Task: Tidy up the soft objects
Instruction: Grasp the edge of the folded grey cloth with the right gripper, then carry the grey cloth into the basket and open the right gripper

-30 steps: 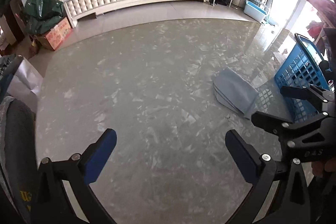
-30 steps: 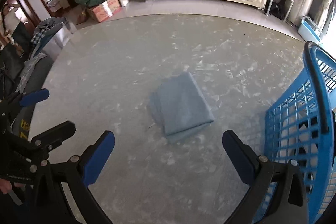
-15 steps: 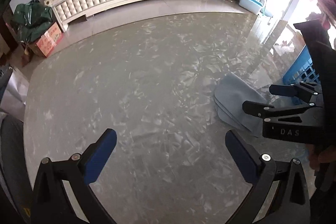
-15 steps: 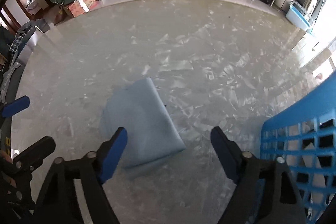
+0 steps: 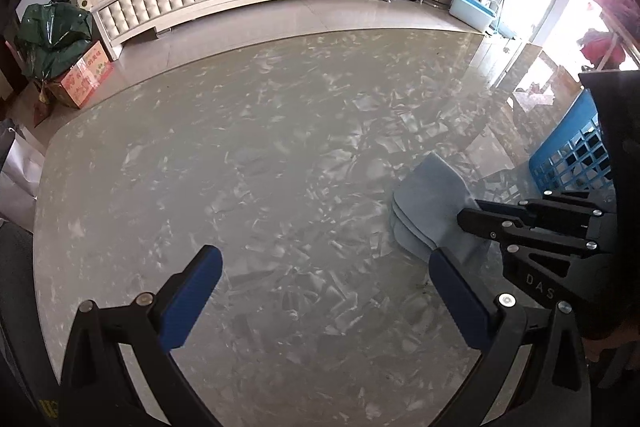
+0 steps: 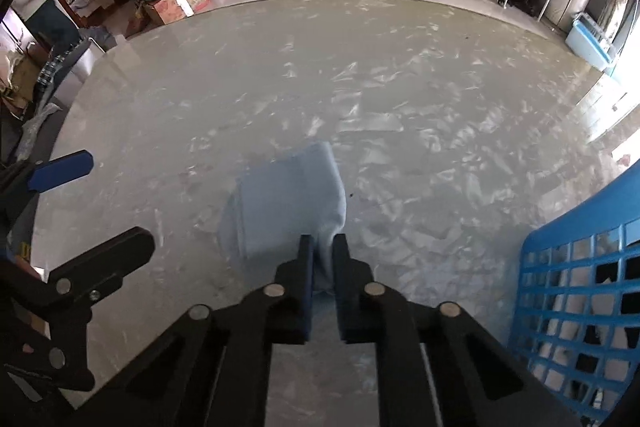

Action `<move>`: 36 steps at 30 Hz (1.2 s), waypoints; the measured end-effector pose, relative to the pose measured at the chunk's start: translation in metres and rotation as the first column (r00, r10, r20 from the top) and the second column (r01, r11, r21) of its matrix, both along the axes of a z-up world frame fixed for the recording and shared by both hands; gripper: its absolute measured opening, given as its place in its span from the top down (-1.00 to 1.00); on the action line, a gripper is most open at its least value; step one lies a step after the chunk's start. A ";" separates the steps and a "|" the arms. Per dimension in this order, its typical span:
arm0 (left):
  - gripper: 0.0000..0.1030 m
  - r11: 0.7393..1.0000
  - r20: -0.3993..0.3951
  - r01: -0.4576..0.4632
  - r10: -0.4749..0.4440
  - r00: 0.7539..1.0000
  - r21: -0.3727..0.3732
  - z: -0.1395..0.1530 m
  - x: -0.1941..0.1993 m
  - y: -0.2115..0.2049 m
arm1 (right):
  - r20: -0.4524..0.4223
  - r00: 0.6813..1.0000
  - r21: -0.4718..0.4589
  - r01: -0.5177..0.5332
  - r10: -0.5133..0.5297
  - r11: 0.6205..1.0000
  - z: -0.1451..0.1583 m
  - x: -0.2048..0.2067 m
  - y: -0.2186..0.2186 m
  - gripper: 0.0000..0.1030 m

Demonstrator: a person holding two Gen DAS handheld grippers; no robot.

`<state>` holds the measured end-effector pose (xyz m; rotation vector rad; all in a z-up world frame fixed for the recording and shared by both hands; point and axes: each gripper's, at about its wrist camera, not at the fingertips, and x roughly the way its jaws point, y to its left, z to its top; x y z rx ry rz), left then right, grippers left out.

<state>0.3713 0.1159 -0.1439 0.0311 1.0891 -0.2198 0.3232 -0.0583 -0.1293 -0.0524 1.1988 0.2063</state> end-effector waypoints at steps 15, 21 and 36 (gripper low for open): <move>-1.00 1.000 0.073 0.010 -0.011 0.997 0.002 0.050 -0.057 -0.017 | 0.085 0.996 0.088 -0.027 0.020 0.996 0.060 -0.047 -0.022 0.92; -0.99 0.999 0.127 0.042 -0.042 0.991 0.004 0.089 -0.084 -0.038 | 0.156 0.988 0.104 -0.031 0.015 0.994 0.103 -0.073 -0.040 0.92; -0.99 0.988 0.225 0.150 -0.139 0.964 -0.034 0.158 -0.130 -0.115 | 0.280 0.958 0.113 0.025 -0.056 0.993 0.147 -0.140 -0.101 0.92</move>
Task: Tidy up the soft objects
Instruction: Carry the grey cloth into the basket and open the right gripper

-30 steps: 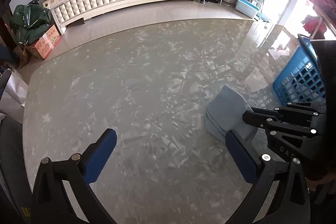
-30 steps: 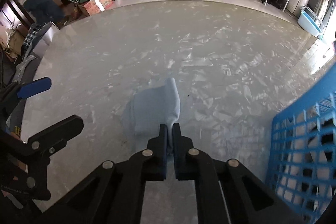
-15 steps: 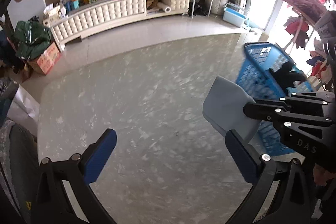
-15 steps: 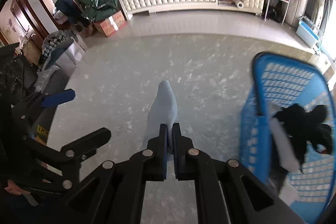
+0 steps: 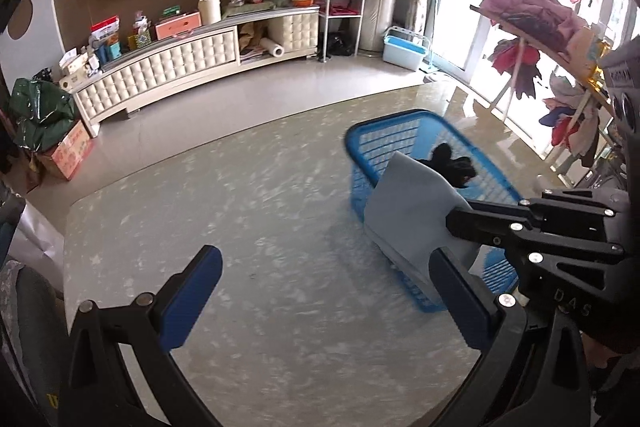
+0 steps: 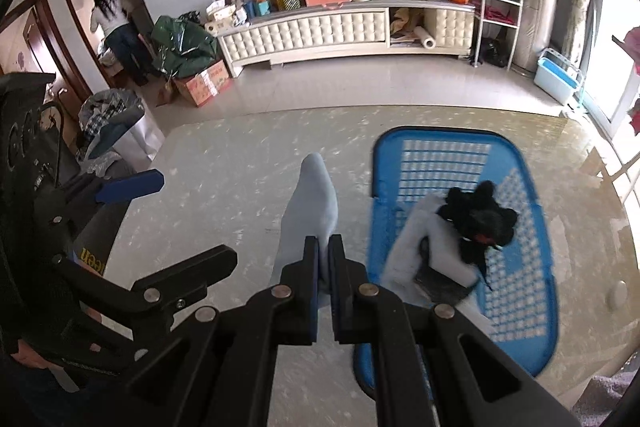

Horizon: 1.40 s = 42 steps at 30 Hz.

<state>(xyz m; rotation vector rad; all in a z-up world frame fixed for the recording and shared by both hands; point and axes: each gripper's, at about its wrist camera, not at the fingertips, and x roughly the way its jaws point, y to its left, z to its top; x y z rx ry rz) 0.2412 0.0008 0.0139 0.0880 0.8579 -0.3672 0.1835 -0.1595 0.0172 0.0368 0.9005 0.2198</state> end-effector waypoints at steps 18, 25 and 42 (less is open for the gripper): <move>-0.99 0.993 -0.008 0.103 -0.103 0.995 0.050 -0.003 -0.002 -0.077 | -0.064 0.992 0.065 0.109 -0.105 0.992 -0.022 -0.008 -0.062 0.92; -0.99 0.989 -0.046 0.127 -0.124 0.991 0.080 -0.030 0.013 -0.093 | -0.141 0.982 0.090 0.141 -0.127 0.986 -0.049 -0.001 -0.086 0.91; -0.99 0.989 -0.117 0.139 -0.133 0.984 0.042 -0.059 0.028 -0.094 | -0.186 0.968 -0.001 0.172 -0.169 0.985 -0.070 0.010 -0.095 0.87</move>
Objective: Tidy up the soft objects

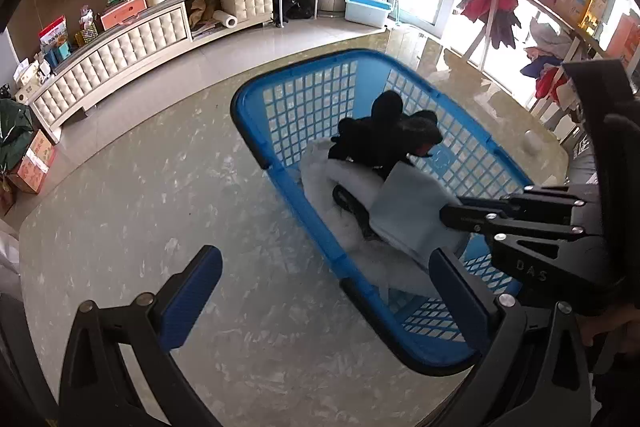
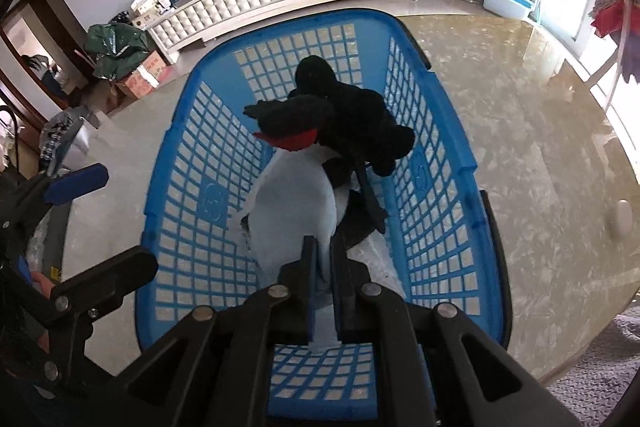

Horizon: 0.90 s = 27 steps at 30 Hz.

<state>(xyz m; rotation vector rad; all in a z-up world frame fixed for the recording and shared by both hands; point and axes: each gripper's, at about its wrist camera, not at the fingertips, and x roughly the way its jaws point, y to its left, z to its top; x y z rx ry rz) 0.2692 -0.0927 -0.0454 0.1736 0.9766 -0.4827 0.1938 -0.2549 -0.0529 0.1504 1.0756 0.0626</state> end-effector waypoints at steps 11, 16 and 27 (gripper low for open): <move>-0.99 0.999 0.032 -0.011 0.013 0.999 -0.039 0.013 -0.013 0.014 | 0.057 0.998 -0.115 0.006 0.001 0.993 0.020 -0.017 0.011 -0.39; -0.99 1.000 0.129 -0.002 0.004 0.992 -0.013 0.031 -0.032 0.021 | 0.121 0.993 -0.137 0.011 0.005 0.991 0.043 -0.034 0.017 -0.68; -0.99 0.999 0.322 -0.009 0.022 0.946 -0.042 0.079 -0.095 0.050 | 0.334 0.939 -0.210 -0.013 0.084 0.978 0.110 -0.091 0.060 -1.00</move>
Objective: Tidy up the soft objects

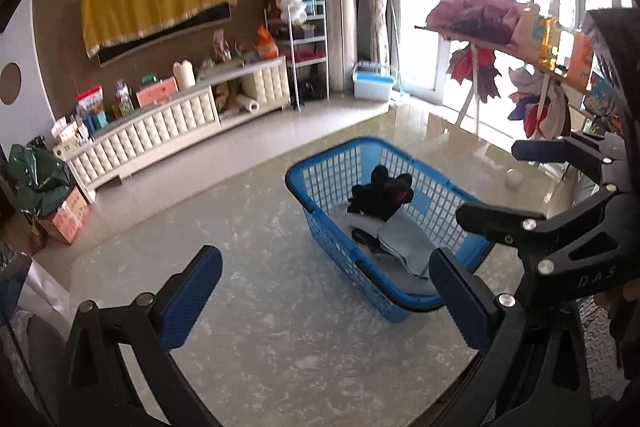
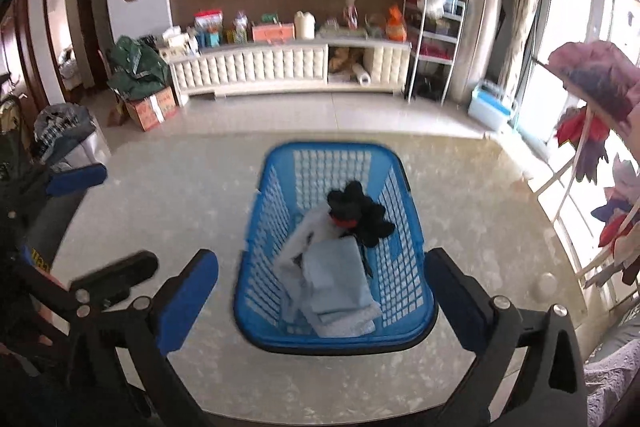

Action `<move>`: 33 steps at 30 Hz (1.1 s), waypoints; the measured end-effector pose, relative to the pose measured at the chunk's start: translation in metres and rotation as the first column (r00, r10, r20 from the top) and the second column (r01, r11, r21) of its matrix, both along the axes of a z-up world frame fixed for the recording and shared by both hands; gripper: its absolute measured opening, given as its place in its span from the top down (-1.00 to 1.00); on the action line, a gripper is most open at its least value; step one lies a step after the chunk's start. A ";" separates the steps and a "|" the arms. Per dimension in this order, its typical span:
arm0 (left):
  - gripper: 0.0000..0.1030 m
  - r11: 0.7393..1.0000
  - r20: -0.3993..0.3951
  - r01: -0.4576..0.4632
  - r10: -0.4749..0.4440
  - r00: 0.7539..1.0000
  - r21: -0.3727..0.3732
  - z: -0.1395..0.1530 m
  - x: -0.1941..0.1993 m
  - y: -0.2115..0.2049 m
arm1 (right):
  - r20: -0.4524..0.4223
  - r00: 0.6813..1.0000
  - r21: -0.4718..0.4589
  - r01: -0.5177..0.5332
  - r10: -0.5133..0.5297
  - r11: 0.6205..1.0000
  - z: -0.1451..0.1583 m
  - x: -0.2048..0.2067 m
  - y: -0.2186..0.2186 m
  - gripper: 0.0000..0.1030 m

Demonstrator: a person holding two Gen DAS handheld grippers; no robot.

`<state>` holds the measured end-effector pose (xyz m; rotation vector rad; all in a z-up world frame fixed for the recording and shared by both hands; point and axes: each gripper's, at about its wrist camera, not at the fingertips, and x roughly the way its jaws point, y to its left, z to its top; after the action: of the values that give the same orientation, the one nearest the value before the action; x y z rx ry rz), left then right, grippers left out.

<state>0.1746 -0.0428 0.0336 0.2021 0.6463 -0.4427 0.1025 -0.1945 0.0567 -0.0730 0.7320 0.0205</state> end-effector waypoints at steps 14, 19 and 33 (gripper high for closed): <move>-0.99 0.975 0.130 -0.152 0.174 0.976 -0.165 0.035 -0.060 0.045 | 0.197 0.980 0.059 -0.019 0.007 0.998 0.027 -0.040 0.018 -1.00; -0.99 0.972 0.144 -0.178 0.200 0.969 -0.151 0.030 -0.071 0.044 | 0.228 0.974 0.045 -0.009 -0.002 0.999 0.024 -0.046 0.024 -1.00; -0.99 0.963 0.116 -0.191 0.215 0.970 -0.189 0.030 -0.082 0.051 | 0.231 0.973 0.041 -0.004 -0.006 0.999 0.017 -0.056 0.025 -1.00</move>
<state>0.0923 0.0078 0.0635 -0.0035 0.4851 -0.2825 0.0466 -0.1691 0.0737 -0.0345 0.4978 0.0257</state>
